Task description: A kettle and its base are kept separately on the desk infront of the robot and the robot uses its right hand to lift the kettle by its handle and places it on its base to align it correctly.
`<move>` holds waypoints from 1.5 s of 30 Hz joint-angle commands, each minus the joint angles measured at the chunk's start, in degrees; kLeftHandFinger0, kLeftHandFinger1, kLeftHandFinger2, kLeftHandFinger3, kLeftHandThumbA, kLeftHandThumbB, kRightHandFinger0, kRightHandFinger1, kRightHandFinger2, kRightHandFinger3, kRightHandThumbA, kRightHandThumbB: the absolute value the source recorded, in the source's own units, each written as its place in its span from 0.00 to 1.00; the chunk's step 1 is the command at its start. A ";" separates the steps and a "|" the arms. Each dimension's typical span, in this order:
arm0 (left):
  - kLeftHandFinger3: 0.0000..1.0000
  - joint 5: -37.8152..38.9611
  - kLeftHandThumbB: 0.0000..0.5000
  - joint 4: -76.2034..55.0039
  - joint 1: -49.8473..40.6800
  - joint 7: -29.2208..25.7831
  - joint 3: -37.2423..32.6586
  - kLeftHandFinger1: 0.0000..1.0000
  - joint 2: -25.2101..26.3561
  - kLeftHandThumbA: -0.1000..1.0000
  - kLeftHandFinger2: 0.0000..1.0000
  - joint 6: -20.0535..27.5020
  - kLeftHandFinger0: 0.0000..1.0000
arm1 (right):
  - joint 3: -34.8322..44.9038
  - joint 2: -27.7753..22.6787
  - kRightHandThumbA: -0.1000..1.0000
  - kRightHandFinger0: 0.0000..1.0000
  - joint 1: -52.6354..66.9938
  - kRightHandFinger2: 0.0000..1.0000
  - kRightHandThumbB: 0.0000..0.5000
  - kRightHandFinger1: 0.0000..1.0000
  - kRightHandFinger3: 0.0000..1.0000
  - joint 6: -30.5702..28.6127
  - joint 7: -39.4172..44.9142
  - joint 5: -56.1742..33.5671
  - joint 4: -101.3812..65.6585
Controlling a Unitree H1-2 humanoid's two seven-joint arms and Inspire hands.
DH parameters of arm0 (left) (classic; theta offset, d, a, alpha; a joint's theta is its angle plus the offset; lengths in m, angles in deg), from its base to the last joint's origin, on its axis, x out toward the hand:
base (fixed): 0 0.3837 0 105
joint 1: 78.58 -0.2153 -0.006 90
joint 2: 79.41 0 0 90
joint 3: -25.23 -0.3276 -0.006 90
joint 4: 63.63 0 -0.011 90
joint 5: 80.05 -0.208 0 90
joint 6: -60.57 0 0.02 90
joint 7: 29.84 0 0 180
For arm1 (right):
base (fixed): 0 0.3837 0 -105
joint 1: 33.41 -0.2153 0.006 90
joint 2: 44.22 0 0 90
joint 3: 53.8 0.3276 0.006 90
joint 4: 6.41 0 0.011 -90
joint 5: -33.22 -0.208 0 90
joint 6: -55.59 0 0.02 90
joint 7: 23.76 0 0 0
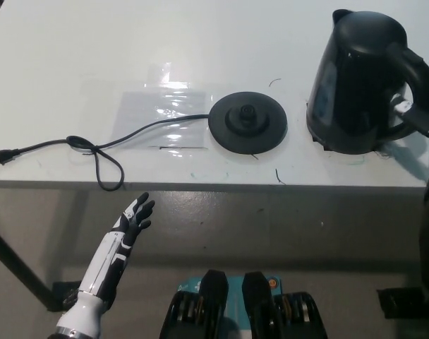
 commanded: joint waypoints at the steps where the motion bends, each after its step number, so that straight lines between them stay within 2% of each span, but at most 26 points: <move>1: 1.00 -0.13 0.34 -1.07 1.35 0.36 0.61 1.00 0.85 1.00 1.00 0.91 1.00 | 3.36 2.20 0.01 0.00 -5.57 0.48 0.33 0.07 0.62 -7.93 -10.83 1.44 -1.37; 2: 1.00 -0.11 0.35 -1.00 1.45 0.40 0.61 1.00 0.88 1.00 1.00 0.86 1.00 | 3.38 2.23 0.03 0.00 -5.51 0.51 0.31 0.08 0.66 -8.99 -11.00 1.75 -1.55; 4: 1.00 -0.05 0.36 -0.60 1.72 0.41 0.63 1.00 0.86 1.00 1.00 1.12 1.00 | 3.79 2.52 0.03 0.00 -5.48 0.52 0.27 0.08 0.68 -10.64 -10.79 1.30 -2.27; 9: 1.00 0.01 0.35 -0.68 1.75 0.52 0.75 1.00 0.94 1.00 1.00 0.98 1.00 | 3.96 2.95 0.05 0.00 -5.43 0.56 0.24 0.11 0.73 -9.77 -11.14 1.09 -4.24; 13: 1.00 0.20 0.34 -0.76 1.99 0.58 0.90 1.00 0.93 1.00 1.00 0.75 1.00 | 4.10 2.89 0.05 0.00 -5.61 0.63 0.20 0.15 0.82 -9.90 -10.49 -0.48 -4.42; 18: 1.00 0.03 0.30 -0.88 2.24 0.77 1.00 1.00 1.30 1.00 1.00 0.77 1.00 | 3.71 2.28 0.00 0.00 -5.91 0.63 0.24 0.16 0.79 -10.23 -11.03 0.42 -3.16; 21: 1.00 0.08 0.30 -0.49 2.31 0.81 1.05 1.00 1.45 1.00 1.00 1.16 1.00 | 3.28 1.78 0.00 0.00 -6.04 0.61 0.29 0.14 0.75 -10.58 -11.08 0.99 -2.44; 28: 1.00 0.49 0.28 -0.52 2.28 0.85 1.12 1.00 1.36 1.00 1.00 0.93 1.00 | 2.54 1.61 0.00 0.00 -6.87 0.63 0.36 0.16 0.73 -13.16 -11.18 1.47 -2.15; 33: 1.00 0.62 0.25 -0.48 2.24 1.05 0.94 1.00 1.31 1.00 1.00 0.81 1.00 | 0.66 1.11 0.00 0.00 -8.03 0.57 0.31 0.09 0.69 -17.85 -11.99 3.94 -1.71; 36: 1.00 0.35 0.25 -0.43 2.22 0.93 0.87 1.00 1.26 1.00 1.00 0.99 1.00 | -1.36 0.74 0.00 0.00 -9.01 0.57 0.29 0.09 0.70 -19.09 -14.05 8.43 -2.23; 37: 1.00 0.47 0.22 -0.18 2.27 1.00 0.86 1.00 1.29 1.00 1.00 1.58 1.00 | -1.45 0.68 0.00 0.04 -8.99 0.63 0.35 0.18 0.75 -19.08 -14.18 8.56 -2.25; 38: 1.00 0.36 0.21 -0.16 2.27 0.96 0.82 1.00 1.28 1.00 1.00 1.69 1.00 | -2.92 0.17 0.00 0.00 -9.81 0.60 0.31 0.15 0.74 -18.10 -15.46 11.91 -2.30; 45: 1.00 0.13 0.17 -0.03 2.70 1.12 0.69 1.00 1.53 1.00 1.00 2.13 1.00 | -5.48 -0.41 0.00 0.00 -12.99 0.66 0.29 0.19 0.76 -18.77 -17.25 14.37 -0.49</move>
